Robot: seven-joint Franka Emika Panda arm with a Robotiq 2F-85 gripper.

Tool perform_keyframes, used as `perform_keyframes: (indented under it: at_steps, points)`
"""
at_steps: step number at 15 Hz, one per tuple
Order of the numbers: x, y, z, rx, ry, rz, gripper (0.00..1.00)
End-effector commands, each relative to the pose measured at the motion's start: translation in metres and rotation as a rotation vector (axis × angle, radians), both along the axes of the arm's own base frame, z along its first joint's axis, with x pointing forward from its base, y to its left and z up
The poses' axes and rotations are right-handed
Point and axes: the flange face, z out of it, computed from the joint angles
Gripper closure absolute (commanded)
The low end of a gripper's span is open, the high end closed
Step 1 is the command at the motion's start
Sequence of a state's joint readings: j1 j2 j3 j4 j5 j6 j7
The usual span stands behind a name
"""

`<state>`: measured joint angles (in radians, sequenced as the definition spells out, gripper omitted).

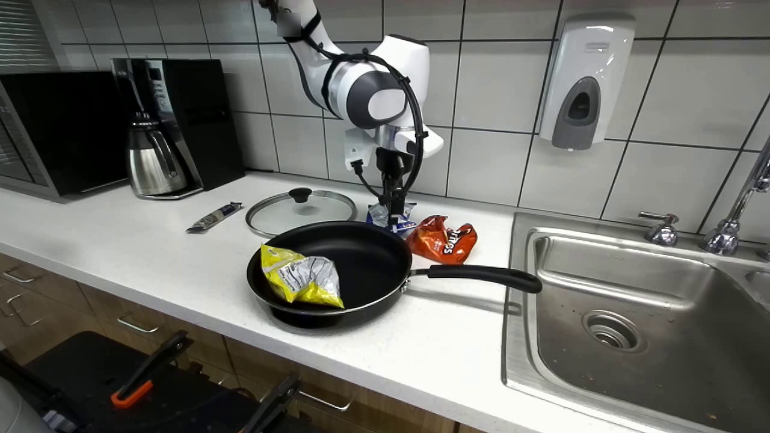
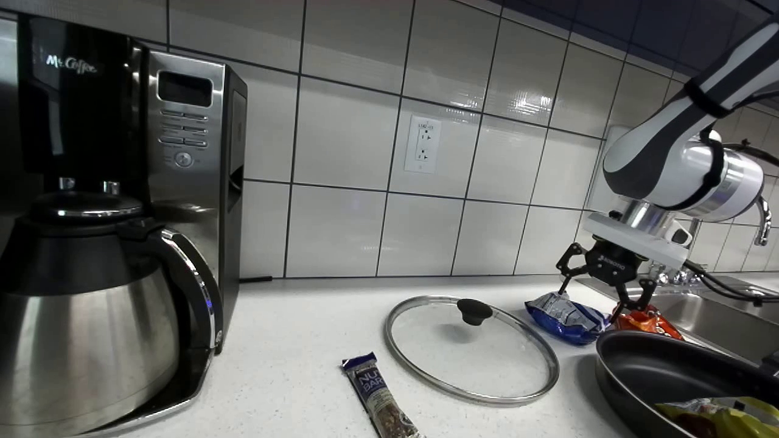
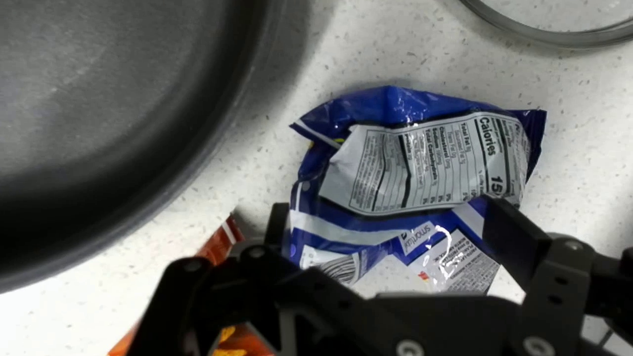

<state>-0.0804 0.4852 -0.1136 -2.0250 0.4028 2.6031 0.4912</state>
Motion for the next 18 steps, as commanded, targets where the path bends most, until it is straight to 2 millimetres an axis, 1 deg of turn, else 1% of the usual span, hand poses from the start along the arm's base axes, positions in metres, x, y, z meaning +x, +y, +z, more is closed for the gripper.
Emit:
perform_keyframes:
  at_steps: [1,11,15,17,18]
  points:
    - [0.013,0.002,-0.003,0.014,-0.017,-0.053,0.0]
    - [0.017,0.001,-0.014,0.016,0.002,-0.088,0.0]
    - [0.017,0.001,-0.014,0.016,0.003,-0.089,0.0]
    - [0.017,0.001,-0.014,0.015,0.001,-0.087,0.26]
    - [0.017,0.001,-0.015,0.015,0.002,-0.086,0.34]
